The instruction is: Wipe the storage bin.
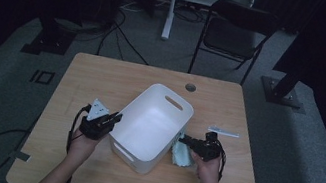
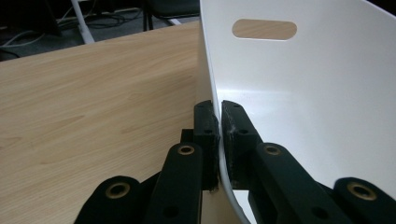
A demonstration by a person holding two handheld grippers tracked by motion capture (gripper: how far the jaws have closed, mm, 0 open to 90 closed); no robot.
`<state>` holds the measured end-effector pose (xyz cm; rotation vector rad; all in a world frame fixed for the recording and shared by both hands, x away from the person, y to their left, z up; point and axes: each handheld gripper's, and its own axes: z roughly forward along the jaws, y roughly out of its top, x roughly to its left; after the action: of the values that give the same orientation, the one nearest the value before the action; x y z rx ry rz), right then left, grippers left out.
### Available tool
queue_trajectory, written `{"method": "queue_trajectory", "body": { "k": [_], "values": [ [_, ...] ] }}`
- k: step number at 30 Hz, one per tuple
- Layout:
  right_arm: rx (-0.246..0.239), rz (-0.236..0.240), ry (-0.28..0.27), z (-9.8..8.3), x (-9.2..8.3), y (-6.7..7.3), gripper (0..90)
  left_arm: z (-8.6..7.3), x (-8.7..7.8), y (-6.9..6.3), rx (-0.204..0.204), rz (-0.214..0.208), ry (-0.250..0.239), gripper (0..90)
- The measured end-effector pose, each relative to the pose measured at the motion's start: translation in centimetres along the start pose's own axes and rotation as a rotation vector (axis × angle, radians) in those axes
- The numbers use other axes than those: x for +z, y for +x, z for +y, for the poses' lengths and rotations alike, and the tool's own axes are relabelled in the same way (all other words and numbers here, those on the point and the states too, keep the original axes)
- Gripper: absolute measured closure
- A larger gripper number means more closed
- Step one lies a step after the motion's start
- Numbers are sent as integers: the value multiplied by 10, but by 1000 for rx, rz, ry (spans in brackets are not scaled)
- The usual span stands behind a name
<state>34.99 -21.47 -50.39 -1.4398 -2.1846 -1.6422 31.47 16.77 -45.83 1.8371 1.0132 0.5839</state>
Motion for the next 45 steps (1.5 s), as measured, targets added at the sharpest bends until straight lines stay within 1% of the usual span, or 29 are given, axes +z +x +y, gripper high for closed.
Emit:
{"method": "queue_trajectory", "body": {
  "k": [2, 3, 12, 14, 16, 17, 19, 22, 25, 27, 30, 32, 34, 36, 37, 38, 39, 41, 42, 44, 45],
  "values": [
    [-3, -14, 10, -1, 2, -3, 853, 0, 0, 0, 0, 2, 1, 857],
    [6, -15, 12, -2, 3, -4, 853, 0, 0, 0, 0, 2, 1, 857],
    [34, -49, 56, -10, 15, -18, 853, 0, 0, -1, 4, 2, 4, 857],
    [47, -53, 62, -12, 18, -21, 853, 1, 0, -1, 5, 4, 5, 857],
    [47, -67, 74, -14, 21, -23, 852, 0, 0, -1, 0, 3, 2, 856],
    [56, -66, 79, -15, 22, -25, 852, 0, 0, -1, -7, 2, 0, 855],
    [80, -56, 82, -17, 24, -29, 851, 0, 0, -1, -5, 7, 1, 854],
    [78, -63, 92, -17, 25, -29, 851, 0, 0, -2, 0, 17, 3, 855],
    [64, -68, 90, -15, 22, -23, 852, 1, 0, -4, -2, 32, 5, 859],
    [32, -58, 94, -15, 18, -15, 852, 0, 0, -4, -7, 34, 5, 859],
    [26, -16, 92, -17, 14, -8, 852, 1, 0, -4, -6, 34, 7, 860],
    [23, 16, 80, -17, 9, -2, 852, 1, 0, -5, -1, 35, 11, 860],
    [3, 31, 60, -14, 4, 6, 852, 1, 0, -5, 0, 34, 11, 860],
    [-10, 64, 25, -9, -4, 14, 851, 1, 0, -5, 2, 33, 12, 859],
    [-10, 64, 25, -9, -4, 14, 851, 1, 0, -5, 2, 33, 12, 859],
    [-29, 97, -23, -2, -14, 25, 851, 1, 1, -5, 1, 30, 12, 859],
    [-38, 97, -32, 0, -17, 28, 851, 1, 1, -5, 2, 26, 12, 858],
    [-79, 61, -33, 3, -19, 35, 851, 1, 1, -5, 1, 23, 10, 858],
    [-78, 59, -33, 3, -18, 35, 851, 1, 1, -6, 5, 22, 10, 858],
    [-60, 72, -41, 2, -16, 32, 851, 1, 1, -6, 10, 21, 11, 858],
    [-53, 70, -36, 2, -15, 30, 851, 1, 1, -6, 13, 21, 12, 858]
  ]
}}
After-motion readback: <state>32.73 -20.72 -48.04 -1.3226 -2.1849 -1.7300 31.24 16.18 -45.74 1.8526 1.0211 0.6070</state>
